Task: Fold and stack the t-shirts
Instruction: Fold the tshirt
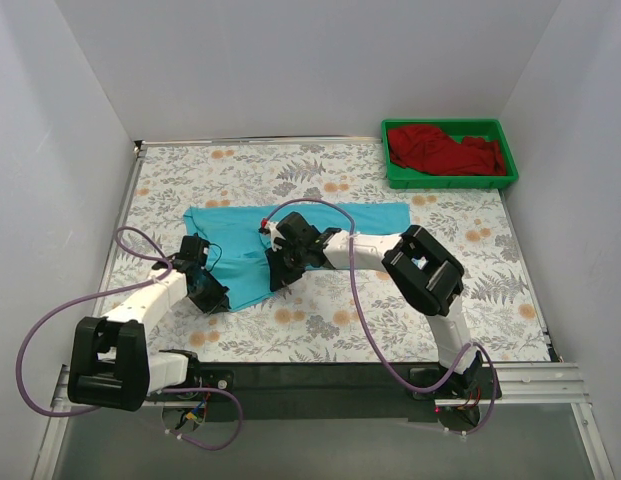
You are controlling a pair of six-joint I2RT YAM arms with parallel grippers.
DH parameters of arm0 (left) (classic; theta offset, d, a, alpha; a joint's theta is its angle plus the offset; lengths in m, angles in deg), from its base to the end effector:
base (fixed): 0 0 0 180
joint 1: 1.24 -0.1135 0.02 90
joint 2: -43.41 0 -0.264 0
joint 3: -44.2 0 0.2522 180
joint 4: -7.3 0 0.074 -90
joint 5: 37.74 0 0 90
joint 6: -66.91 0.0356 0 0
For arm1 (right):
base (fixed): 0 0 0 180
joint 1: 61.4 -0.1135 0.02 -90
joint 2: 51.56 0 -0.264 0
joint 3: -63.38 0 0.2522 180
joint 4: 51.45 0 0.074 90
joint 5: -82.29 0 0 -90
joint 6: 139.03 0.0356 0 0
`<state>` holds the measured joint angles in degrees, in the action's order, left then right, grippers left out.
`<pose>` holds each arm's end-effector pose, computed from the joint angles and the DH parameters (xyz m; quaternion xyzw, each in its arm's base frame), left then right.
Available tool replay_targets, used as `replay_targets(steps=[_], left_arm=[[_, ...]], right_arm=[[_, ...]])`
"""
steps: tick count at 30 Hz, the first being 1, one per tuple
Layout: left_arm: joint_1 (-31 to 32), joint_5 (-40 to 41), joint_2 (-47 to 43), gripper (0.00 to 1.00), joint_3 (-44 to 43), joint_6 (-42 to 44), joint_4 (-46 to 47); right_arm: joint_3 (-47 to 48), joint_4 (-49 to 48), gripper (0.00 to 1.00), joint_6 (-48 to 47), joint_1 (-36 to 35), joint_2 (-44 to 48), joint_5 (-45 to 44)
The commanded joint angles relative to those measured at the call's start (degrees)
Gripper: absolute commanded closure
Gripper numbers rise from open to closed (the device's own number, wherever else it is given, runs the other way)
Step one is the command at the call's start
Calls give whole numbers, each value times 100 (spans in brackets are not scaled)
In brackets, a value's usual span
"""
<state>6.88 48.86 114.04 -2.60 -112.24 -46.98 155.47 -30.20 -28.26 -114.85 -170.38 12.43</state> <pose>0.1835 -0.0283 0.1535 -0.6435 0.7578 -0.0972 0.0463 0.2548 0.3643 0.1516 -0.3187 0.8644 0.3432 0.1830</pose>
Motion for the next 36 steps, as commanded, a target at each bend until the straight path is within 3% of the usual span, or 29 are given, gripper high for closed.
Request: replay_targets(steps=[1,3,12,27,36], left_arm=[[32,111,-199,100,-167,2,-88],[32,138,-277,100,-334,11,-159],[32,515,-182,100,-1512,230,-308],[32,349,1961,100,-3489,1294,1159],[32,181,2754,100,-4000,1769,1634]], right_arm=[[157,60,92,-38,-60,-88,16],[166,86,99,-65,-60,-18,16],[789,473,99,-390,-16,272,-458],[2090,825,99,-390,976,-308,-152],[2731,825,99,-311,1267,-975,113]])
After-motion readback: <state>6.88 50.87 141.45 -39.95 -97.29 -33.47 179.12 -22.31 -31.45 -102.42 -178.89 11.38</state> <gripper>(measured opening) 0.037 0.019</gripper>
